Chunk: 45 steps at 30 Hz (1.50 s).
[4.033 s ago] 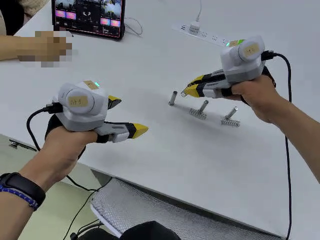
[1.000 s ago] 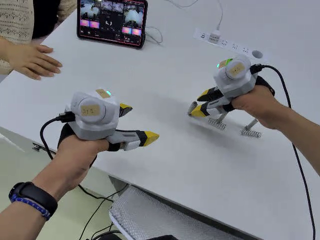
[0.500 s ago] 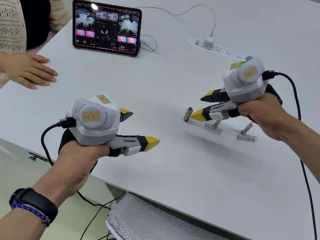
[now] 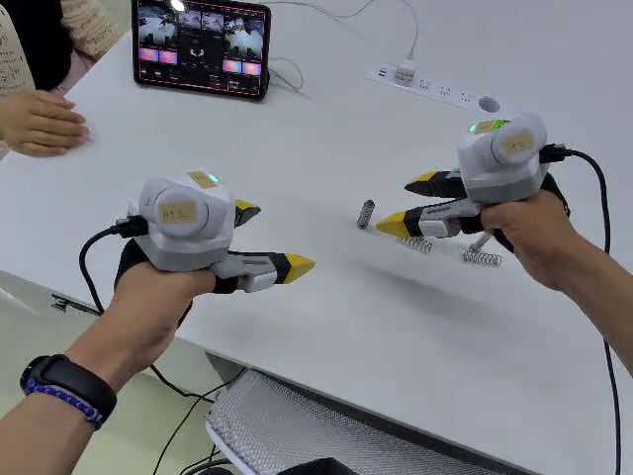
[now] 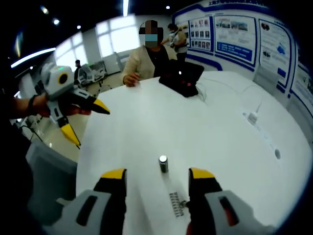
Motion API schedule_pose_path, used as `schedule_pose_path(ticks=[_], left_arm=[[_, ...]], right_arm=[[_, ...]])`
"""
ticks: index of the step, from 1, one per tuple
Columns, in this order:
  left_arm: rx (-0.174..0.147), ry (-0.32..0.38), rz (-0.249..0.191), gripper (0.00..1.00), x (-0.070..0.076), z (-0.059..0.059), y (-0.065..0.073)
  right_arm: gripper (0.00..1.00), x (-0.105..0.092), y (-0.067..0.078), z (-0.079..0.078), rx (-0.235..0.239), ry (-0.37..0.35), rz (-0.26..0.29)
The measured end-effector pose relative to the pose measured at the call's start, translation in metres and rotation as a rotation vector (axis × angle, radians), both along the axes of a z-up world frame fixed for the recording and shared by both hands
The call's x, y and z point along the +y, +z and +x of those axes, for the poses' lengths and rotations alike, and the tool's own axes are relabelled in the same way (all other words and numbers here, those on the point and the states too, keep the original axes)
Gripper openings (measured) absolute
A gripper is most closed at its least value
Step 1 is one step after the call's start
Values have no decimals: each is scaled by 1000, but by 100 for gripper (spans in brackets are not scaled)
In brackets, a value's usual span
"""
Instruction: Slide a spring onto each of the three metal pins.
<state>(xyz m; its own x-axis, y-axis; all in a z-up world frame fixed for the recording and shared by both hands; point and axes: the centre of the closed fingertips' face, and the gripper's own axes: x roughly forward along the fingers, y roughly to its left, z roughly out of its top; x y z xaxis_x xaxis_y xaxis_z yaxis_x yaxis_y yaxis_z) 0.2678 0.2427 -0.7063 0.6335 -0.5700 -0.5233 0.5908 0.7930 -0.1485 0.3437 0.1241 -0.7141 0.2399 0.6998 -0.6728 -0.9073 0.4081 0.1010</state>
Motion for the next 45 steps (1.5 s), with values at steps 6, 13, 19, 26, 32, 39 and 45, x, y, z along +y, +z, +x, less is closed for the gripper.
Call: schedule_pose_path(ticks=[6,13,19,26,32,39,45], left_arm=[[-3,0,0,65,-2,1,1],[-5,-2,2,65,-4,4,3],[-5,-4,-1,65,-8,6,3],[-1,-39,13,65,-19,7,3],[-12,-53,15,66,-23,14,7],[-12,-64,15,66,-28,15,5],[-8,-86,16,66,-38,17,3]], right_arm=[[55,-7,8,-2,-1,-46,44],[60,-18,11,-10,6,-99,85],[60,-31,13,-20,25,-156,129],[62,-52,12,-30,26,-214,140],[63,-74,10,-37,28,-259,135],[66,-92,11,-43,23,-306,143],[68,-100,8,-50,27,-338,158]])
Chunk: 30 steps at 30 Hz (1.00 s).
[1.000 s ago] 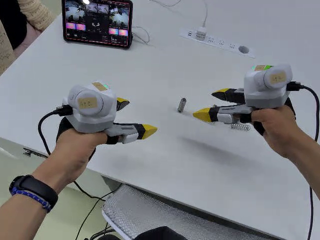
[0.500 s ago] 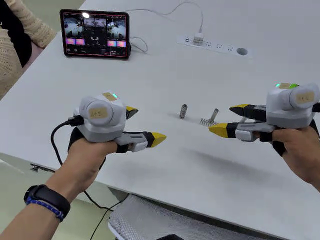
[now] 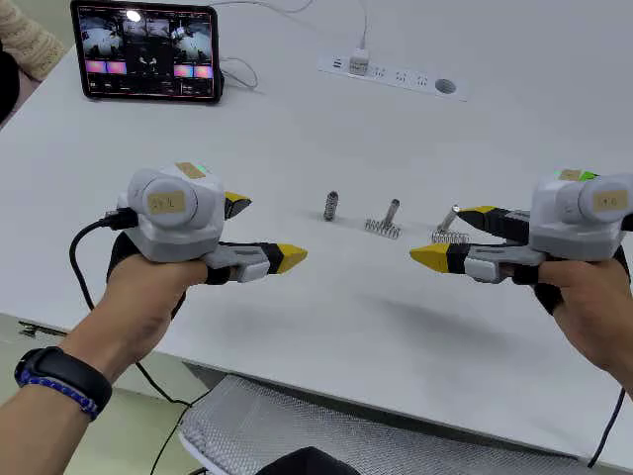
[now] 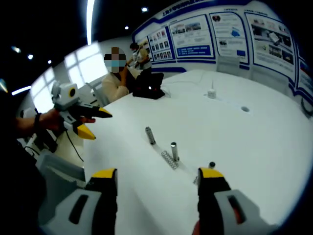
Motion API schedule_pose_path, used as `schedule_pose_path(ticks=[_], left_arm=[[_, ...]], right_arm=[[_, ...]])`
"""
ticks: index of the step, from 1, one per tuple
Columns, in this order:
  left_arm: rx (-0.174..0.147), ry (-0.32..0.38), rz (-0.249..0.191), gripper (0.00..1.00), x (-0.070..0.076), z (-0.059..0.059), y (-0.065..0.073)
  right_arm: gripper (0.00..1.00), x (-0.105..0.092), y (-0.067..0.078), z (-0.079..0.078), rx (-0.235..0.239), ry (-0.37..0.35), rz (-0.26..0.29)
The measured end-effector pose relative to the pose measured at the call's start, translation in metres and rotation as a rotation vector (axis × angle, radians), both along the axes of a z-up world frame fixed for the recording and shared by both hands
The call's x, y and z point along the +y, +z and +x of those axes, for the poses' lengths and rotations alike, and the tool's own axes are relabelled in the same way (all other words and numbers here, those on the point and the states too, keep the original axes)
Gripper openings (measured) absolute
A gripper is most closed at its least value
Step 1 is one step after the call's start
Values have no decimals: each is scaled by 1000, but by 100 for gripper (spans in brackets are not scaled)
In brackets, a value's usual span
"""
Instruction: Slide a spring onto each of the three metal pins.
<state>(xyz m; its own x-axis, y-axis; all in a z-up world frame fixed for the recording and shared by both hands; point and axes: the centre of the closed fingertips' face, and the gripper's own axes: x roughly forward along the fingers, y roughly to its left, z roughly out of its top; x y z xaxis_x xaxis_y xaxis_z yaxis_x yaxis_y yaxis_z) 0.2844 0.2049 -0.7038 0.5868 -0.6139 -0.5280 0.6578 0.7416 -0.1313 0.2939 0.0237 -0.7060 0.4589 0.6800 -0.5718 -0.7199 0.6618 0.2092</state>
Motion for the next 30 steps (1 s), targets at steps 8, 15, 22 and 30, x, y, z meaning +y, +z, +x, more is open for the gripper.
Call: schedule_pose_path(ticks=[8,15,22,30], left_arm=[[-5,-49,5,66,-19,5,2],[-17,-107,8,66,-41,7,4],[-16,-170,23,66,-63,6,-2],[-18,-242,49,66,-88,8,-8]], right_arm=[[71,-12,-6,-9,15,-50,30],[74,-29,-12,-18,26,-97,36],[75,-41,-15,-25,35,-135,49],[77,-49,-20,-37,50,-149,45]])
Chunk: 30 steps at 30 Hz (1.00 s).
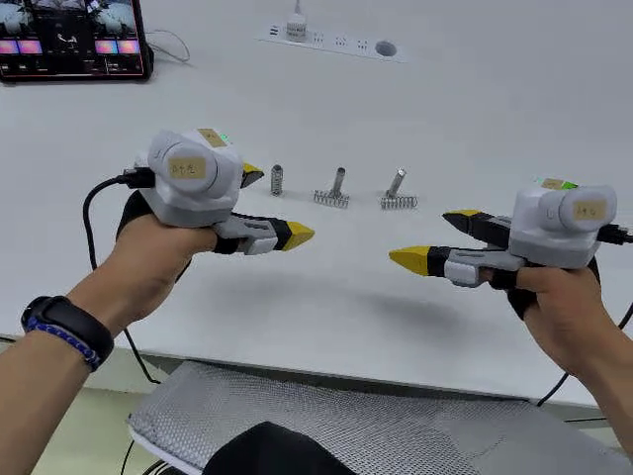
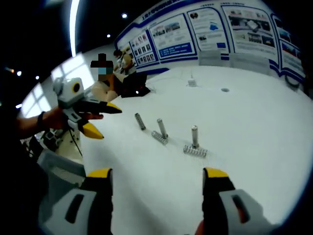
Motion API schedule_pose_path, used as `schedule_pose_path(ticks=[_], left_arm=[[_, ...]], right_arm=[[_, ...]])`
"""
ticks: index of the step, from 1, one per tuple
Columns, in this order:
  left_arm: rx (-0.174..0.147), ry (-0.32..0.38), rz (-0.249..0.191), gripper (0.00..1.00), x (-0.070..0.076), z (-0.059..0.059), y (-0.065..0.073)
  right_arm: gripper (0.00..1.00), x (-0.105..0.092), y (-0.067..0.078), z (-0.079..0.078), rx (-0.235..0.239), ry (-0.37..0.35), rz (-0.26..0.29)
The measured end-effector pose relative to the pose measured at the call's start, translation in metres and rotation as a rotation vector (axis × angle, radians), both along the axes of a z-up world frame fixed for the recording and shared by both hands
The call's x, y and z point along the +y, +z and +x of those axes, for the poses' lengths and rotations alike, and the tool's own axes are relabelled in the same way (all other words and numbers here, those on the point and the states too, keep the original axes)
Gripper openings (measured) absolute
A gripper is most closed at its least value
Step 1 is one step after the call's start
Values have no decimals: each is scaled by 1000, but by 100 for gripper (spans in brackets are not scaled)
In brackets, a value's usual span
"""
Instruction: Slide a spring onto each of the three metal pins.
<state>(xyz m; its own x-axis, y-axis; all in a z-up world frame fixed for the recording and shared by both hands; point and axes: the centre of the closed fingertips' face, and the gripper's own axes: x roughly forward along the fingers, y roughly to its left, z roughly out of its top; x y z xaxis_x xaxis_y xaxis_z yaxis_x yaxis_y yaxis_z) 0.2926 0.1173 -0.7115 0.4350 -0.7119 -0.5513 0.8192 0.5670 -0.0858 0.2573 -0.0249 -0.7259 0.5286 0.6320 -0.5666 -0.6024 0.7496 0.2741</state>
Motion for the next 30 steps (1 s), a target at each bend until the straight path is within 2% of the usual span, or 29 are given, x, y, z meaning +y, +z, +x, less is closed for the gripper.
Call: schedule_pose_path(ticks=[9,15,17,22,27,30], left_arm=[[4,-73,32,66,-27,4,-12],[8,-105,63,64,-42,13,-24],[3,-116,90,62,-45,17,-31],[20,-110,94,60,-51,28,-40],[45,-110,114,57,-55,33,-54],[49,-111,128,55,-57,35,-59]], right_arm=[[78,-8,-1,-9,8,-10,-1],[78,-10,-3,-15,18,-16,2],[78,-10,-4,-16,21,-17,3],[77,-10,-7,-20,31,-17,4],[77,-12,-9,-22,37,-26,12],[77,-14,-10,-22,40,-32,16]])
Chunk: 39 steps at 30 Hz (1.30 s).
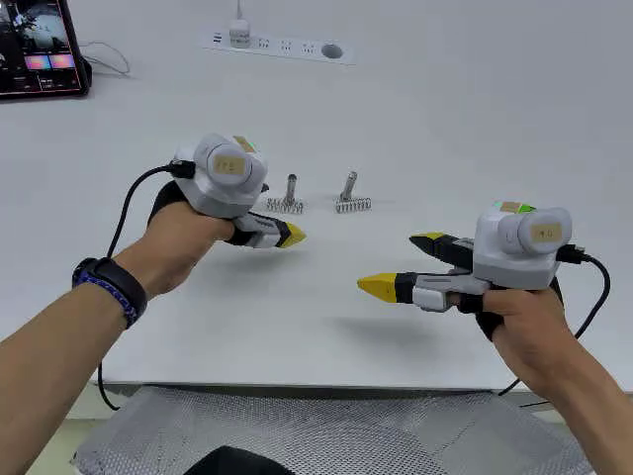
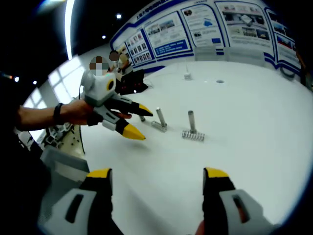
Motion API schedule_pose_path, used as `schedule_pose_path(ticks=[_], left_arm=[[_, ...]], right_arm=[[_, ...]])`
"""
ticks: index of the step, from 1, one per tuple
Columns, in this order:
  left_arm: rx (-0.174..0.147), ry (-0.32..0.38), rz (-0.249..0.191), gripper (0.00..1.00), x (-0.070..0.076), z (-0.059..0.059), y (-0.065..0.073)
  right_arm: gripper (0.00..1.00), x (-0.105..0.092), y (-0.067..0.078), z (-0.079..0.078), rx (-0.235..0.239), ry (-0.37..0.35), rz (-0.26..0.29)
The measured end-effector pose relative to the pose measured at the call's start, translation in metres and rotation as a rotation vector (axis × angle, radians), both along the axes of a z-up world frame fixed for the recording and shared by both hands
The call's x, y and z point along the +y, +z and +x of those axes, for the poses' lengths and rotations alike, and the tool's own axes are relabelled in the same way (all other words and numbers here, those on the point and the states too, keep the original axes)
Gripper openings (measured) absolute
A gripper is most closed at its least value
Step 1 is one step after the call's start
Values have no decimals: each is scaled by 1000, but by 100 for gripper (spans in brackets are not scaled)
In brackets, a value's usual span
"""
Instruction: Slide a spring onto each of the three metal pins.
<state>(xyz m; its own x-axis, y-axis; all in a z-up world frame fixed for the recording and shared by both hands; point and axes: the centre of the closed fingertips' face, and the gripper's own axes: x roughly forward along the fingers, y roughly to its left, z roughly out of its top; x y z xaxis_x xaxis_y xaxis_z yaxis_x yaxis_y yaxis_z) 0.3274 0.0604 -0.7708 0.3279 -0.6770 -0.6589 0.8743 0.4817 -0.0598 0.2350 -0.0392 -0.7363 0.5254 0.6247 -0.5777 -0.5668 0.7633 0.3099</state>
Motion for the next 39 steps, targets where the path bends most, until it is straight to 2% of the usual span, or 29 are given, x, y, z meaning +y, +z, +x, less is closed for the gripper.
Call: schedule_pose_path(ticks=[6,9,10,12,19,22,24,25,28,34,39], left_arm=[[18,7,10,49,-4,1,-9],[28,19,17,43,-3,1,-14],[35,32,7,41,-3,1,-14],[39,38,12,40,-3,0,-17],[33,59,33,29,4,-3,-23],[-7,74,45,22,7,2,-21],[-16,89,54,16,10,5,-20],[-6,94,55,12,11,4,-21],[-3,99,50,11,12,4,-20],[28,116,30,10,14,-1,-21],[37,121,14,10,17,-9,-22]], right_arm=[[77,-4,-1,0,3,-13,6],[77,-3,-2,-2,7,-13,5],[76,-3,-2,-3,8,-12,6],[76,-2,-4,-4,11,-10,7],[76,-1,-7,-6,14,-7,8],[76,1,-7,-6,15,-5,8],[76,1,-7,-5,14,-3,7],[76,1,-8,-5,14,-2,7],[76,3,-7,-5,12,-1,6],[76,4,-6,-5,9,-1,8],[75,8,-7,-6,12,3,14]])
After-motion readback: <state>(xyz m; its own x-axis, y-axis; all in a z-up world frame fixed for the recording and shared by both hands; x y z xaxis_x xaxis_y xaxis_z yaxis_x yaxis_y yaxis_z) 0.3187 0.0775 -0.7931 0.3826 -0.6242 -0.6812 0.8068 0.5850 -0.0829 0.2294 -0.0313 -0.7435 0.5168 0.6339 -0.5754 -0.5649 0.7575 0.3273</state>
